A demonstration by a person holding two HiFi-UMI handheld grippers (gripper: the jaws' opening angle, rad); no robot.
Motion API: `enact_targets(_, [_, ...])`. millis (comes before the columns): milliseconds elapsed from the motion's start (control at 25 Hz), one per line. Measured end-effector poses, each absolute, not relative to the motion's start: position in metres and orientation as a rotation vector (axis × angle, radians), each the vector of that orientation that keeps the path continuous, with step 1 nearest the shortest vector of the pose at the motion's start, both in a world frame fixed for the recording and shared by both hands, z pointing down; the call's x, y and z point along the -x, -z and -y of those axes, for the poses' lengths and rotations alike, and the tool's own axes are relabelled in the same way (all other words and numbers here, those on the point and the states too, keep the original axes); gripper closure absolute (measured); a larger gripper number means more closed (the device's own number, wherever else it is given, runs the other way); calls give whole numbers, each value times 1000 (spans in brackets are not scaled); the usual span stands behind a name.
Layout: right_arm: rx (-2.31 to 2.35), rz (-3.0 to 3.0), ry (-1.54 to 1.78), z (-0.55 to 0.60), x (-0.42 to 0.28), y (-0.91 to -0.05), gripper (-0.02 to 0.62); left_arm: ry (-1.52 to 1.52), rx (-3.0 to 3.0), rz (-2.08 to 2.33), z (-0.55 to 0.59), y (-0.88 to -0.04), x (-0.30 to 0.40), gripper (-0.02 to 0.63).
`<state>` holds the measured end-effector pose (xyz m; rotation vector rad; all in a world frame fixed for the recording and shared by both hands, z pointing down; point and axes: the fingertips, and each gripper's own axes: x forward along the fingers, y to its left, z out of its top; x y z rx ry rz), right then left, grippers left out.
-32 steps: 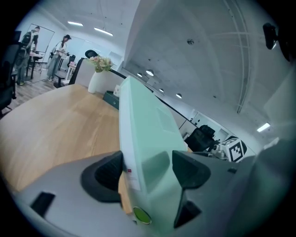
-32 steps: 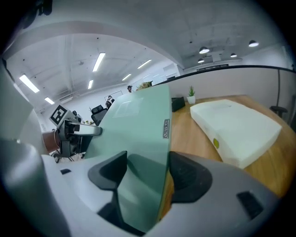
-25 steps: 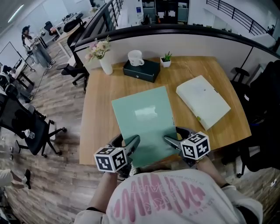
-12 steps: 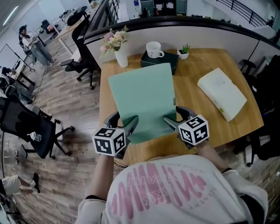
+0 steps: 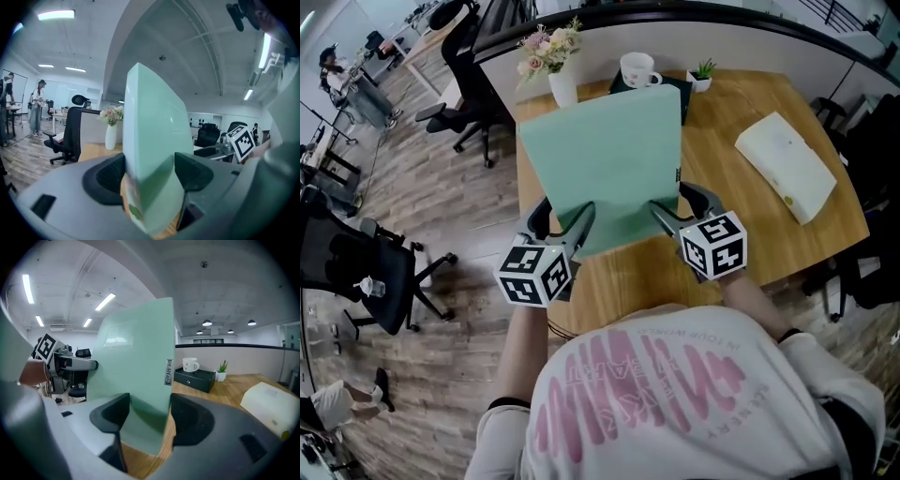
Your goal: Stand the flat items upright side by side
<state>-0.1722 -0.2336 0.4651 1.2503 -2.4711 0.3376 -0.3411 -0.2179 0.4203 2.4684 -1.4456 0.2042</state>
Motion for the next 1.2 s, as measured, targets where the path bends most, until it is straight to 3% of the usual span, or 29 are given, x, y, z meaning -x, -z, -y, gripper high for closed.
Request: enact_targets(1200, [-1261, 2301, -155, 233, 200, -508, 298, -265, -2614, 1441, 217, -467, 371, 277])
